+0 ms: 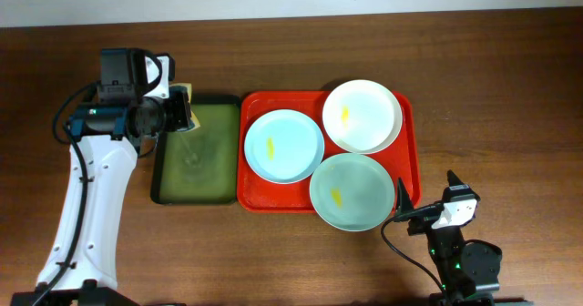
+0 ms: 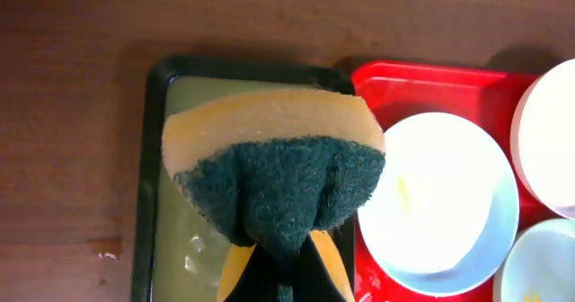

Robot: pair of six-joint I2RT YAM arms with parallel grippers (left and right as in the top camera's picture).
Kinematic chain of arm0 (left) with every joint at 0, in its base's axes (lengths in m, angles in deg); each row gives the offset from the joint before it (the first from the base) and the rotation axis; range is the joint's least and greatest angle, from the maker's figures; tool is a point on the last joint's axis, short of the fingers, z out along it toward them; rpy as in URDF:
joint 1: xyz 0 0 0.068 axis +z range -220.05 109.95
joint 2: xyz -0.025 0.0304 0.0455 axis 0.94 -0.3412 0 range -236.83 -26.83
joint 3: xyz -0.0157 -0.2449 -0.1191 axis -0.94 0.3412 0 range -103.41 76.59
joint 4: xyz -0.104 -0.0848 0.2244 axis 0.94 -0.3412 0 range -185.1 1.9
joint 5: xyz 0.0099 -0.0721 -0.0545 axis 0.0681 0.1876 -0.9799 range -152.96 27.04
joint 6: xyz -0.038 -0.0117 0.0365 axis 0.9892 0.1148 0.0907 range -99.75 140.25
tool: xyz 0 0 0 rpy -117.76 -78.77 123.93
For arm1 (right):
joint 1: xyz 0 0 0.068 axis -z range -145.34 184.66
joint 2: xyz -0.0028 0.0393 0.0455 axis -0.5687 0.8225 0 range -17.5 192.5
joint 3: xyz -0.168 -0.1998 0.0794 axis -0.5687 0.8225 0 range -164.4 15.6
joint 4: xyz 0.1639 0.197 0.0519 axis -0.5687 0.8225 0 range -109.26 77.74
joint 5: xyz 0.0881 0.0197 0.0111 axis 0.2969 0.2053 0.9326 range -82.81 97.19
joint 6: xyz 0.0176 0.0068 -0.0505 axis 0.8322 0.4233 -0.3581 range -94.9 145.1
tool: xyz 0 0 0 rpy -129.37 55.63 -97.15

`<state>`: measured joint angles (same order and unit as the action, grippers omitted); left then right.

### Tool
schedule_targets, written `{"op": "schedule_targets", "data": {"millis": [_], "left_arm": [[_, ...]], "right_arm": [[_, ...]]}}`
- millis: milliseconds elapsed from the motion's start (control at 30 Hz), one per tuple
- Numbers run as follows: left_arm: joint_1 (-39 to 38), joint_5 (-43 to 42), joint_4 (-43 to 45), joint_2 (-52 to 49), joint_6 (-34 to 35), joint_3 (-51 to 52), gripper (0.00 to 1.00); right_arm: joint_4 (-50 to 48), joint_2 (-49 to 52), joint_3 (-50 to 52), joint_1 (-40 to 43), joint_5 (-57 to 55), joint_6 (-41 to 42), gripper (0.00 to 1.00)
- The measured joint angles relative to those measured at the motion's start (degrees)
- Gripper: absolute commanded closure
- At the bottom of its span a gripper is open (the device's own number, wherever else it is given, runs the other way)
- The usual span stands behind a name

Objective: Clean dirty plates on tray and stack at the side
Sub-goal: 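Lift the sponge with the left gripper out of the soapy water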

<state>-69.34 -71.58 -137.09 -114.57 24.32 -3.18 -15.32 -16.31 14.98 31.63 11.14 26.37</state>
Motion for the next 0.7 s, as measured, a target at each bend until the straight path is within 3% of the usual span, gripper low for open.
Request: {"op": "schedule_targets", "data": {"millis": [700], "left_arm": [[0.0,-4.1,3.0,-3.9,0.0,3.7,1.00]], "right_arm": [[0.0,0.0,0.0,0.0,0.0,0.0,0.01]]}}
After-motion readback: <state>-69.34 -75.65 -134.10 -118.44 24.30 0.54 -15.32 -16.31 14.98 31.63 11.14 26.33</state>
